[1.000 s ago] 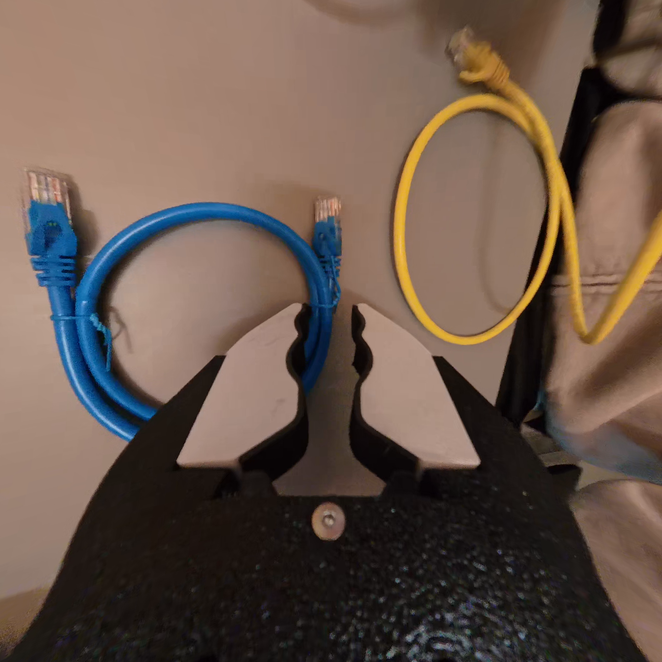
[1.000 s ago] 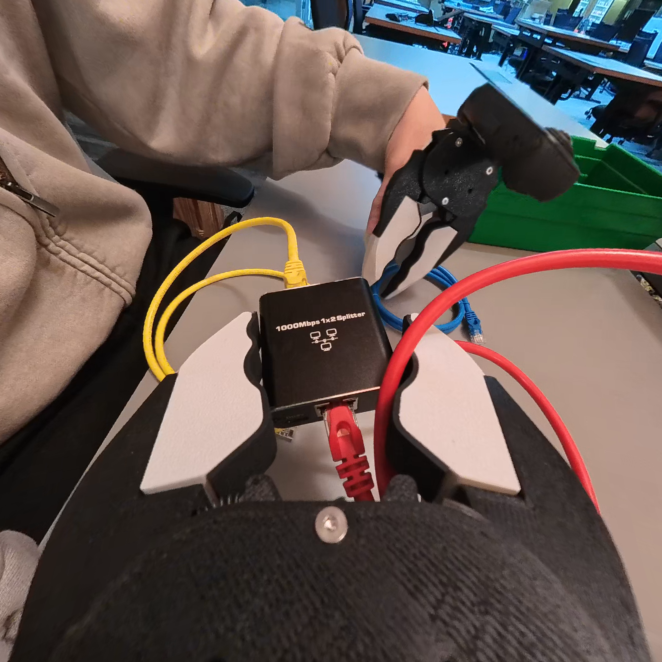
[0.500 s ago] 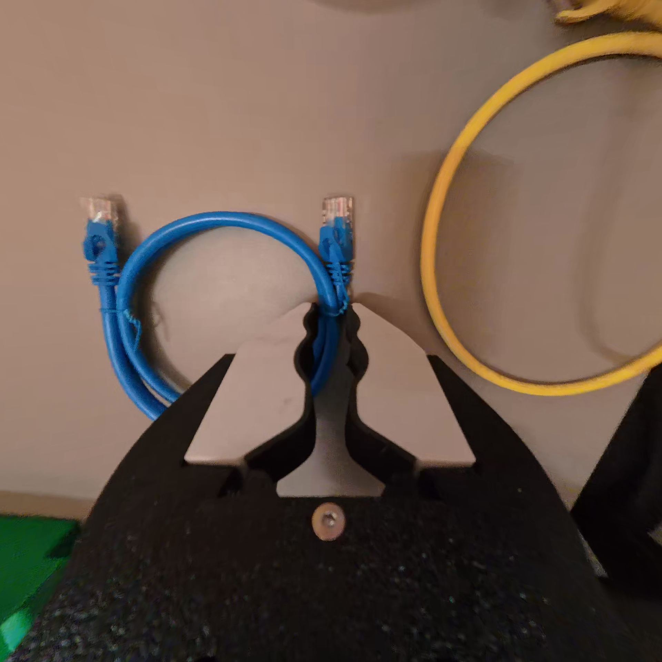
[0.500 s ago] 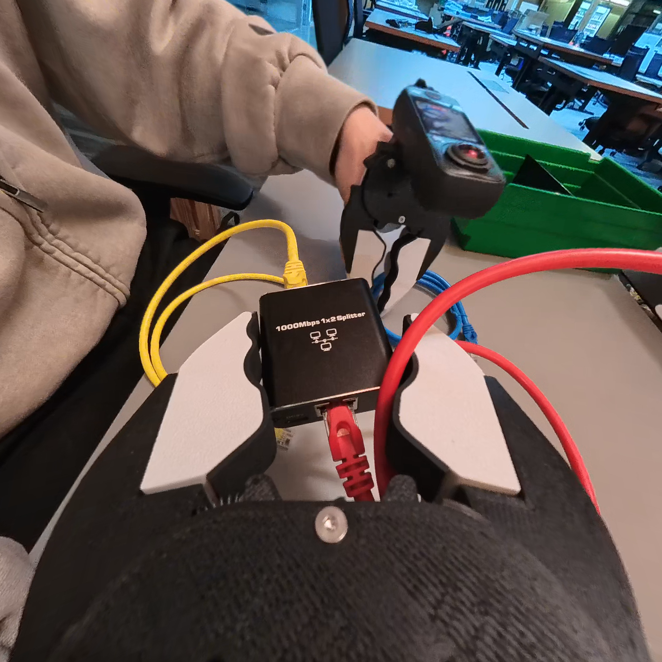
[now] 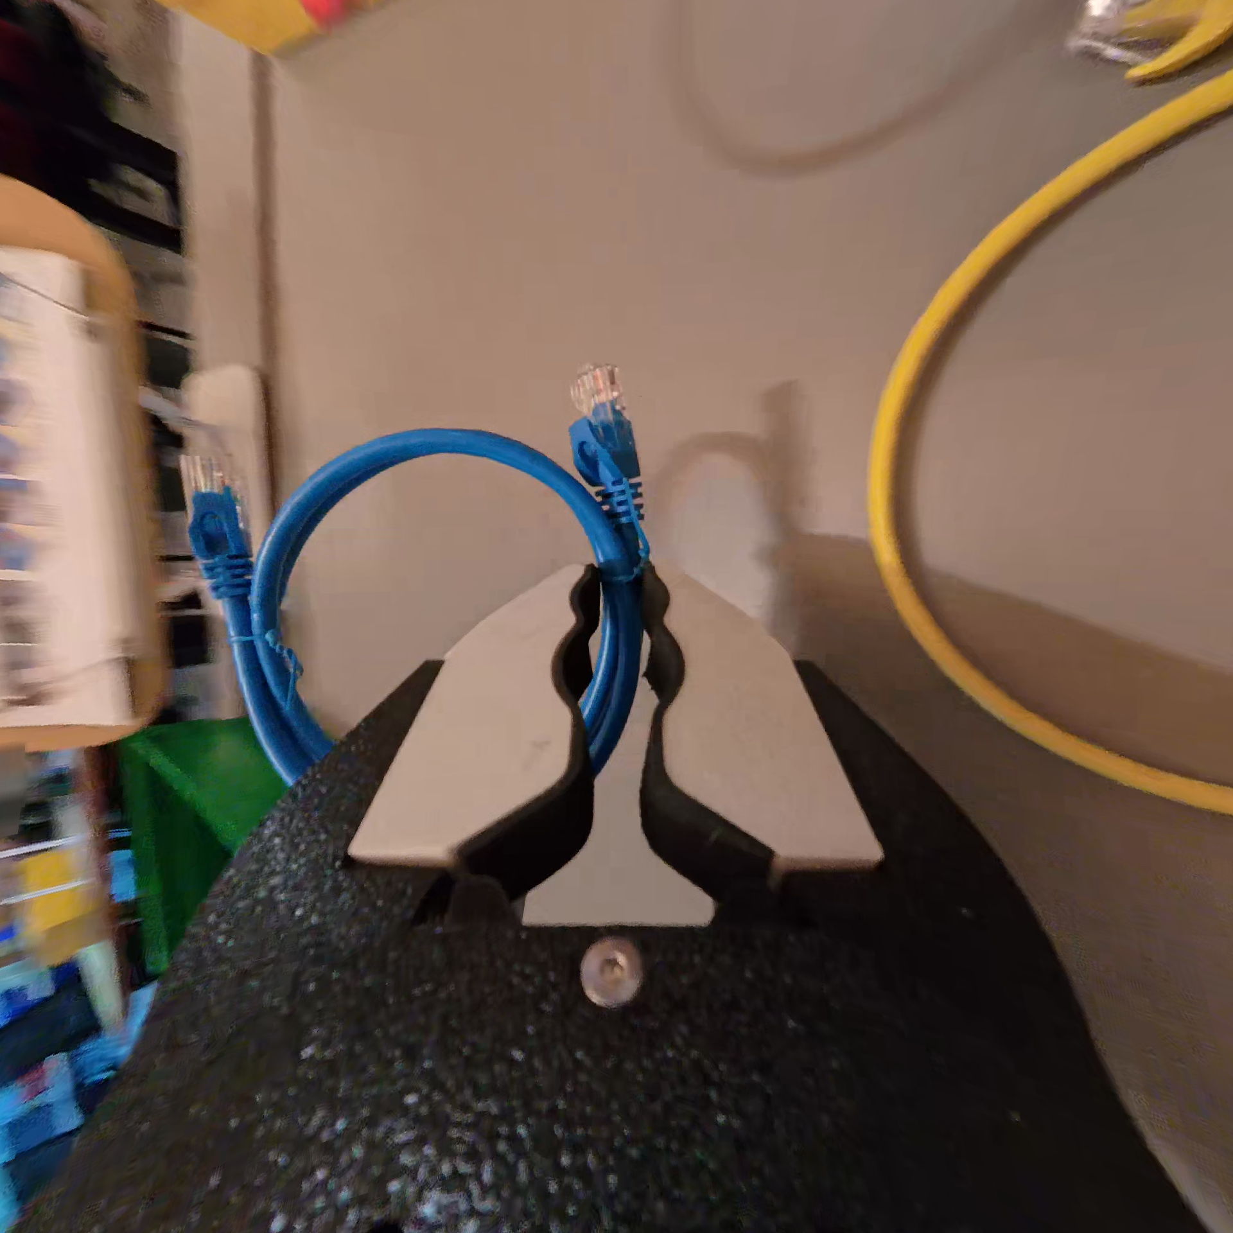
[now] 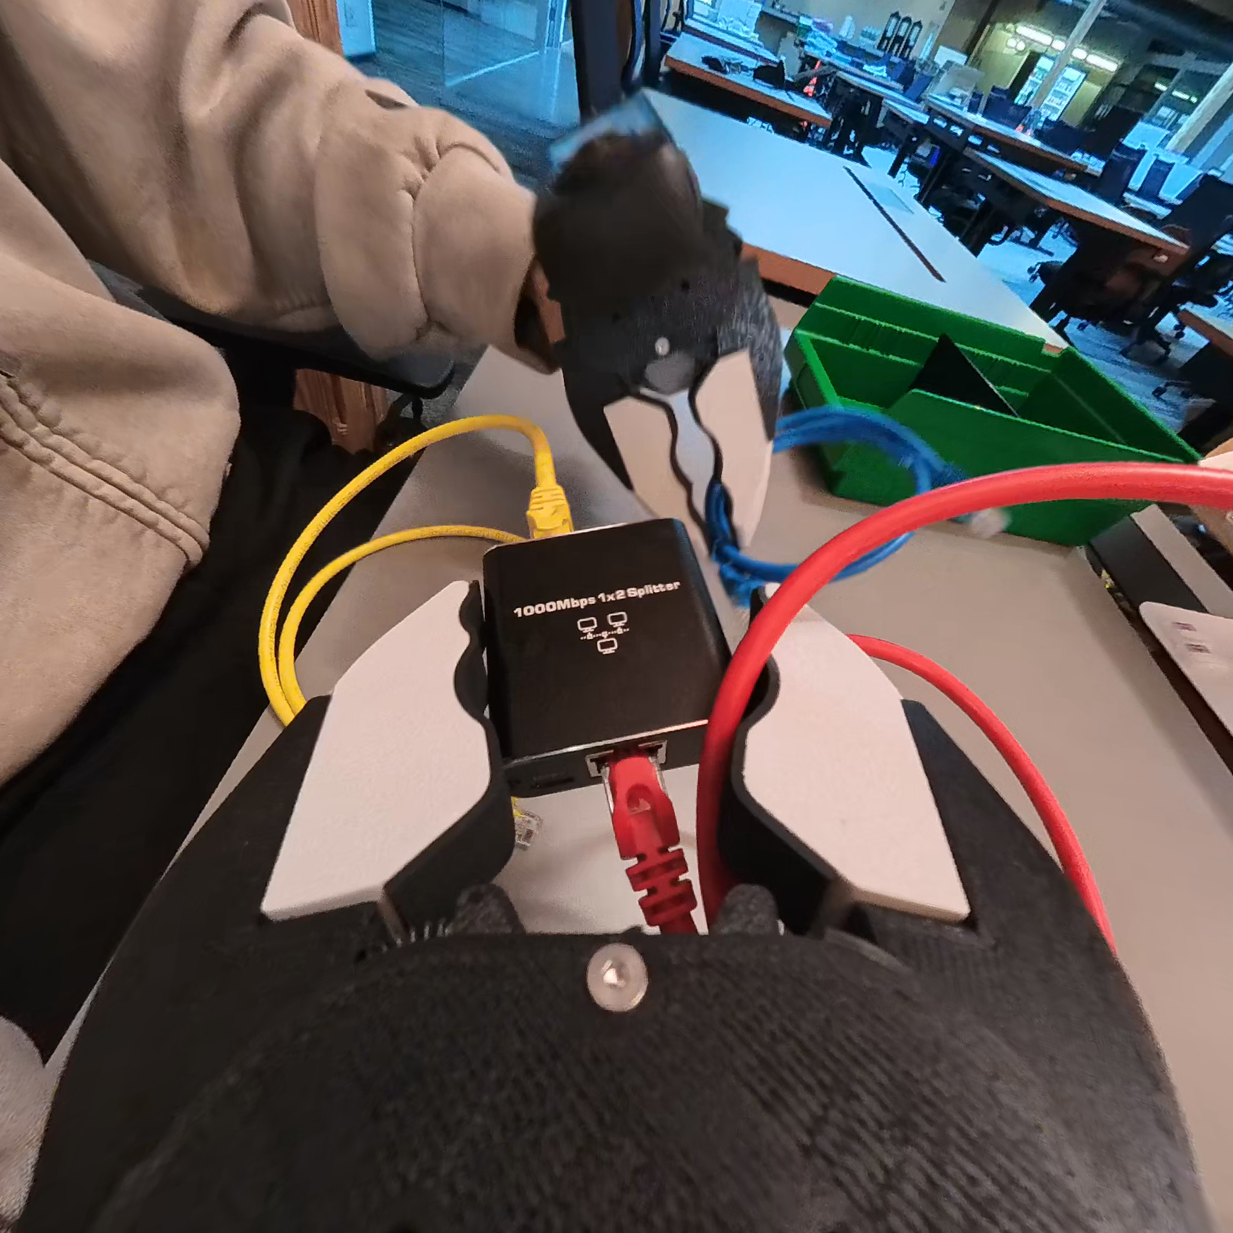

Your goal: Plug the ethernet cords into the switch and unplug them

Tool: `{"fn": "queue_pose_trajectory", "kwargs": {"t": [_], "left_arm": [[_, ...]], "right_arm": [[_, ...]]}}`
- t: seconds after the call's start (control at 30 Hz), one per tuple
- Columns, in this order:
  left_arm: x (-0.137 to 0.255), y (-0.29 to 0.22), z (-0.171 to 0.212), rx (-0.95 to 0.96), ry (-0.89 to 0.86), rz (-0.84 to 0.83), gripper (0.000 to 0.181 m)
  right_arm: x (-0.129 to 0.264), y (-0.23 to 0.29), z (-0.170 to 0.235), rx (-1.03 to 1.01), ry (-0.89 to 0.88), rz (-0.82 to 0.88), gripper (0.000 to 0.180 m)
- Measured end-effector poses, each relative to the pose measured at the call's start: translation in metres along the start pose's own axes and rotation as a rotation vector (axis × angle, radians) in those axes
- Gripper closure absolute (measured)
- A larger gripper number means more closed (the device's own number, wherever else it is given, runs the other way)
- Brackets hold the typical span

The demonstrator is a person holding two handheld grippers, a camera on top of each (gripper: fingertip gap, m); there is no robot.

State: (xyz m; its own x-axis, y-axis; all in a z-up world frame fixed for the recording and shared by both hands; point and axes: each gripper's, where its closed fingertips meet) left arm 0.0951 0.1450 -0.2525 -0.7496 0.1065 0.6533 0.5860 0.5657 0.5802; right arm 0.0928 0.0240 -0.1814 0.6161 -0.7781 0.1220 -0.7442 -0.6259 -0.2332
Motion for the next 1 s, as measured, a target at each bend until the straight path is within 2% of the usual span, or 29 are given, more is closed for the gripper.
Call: {"fn": "queue_pose_trajectory", "kwargs": {"t": [0.13, 0.37, 0.7, 1.0], "left_arm": [[0.03, 0.024, -0.037, -0.153, -0.06, -0.098, 0.169], [0.056, 0.01, -0.079, -0.226, -0.096, 0.028, 0.17], [0.053, -0.001, -0.091, -0.337, -0.043, 0.045, 0.169], [0.051, 0.004, -0.083, -0.267, 0.054, 0.003, 0.169]], "right_arm": [[0.002, -0.004, 0.001, 0.005, -0.007, 0.022, 0.103], [0.005, -0.011, 0.001, 0.002, -0.035, 0.055, 0.103], [0.001, -0.012, 0.003, -0.028, -0.036, 0.054, 0.103], [-0.009, -0.021, 0.007, -0.081, 0.012, 0.107, 0.103]]}}
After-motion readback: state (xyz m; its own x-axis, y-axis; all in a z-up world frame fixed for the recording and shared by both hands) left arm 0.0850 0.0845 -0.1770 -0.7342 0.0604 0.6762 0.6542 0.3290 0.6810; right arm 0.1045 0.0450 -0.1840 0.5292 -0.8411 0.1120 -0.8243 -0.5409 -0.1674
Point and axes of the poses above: each gripper's, where its closed fingertips meet, x back along the fingers, z out of its underside, y = z × x across the jaws, and after that the axes turned 11 degrees about -y, right-handed
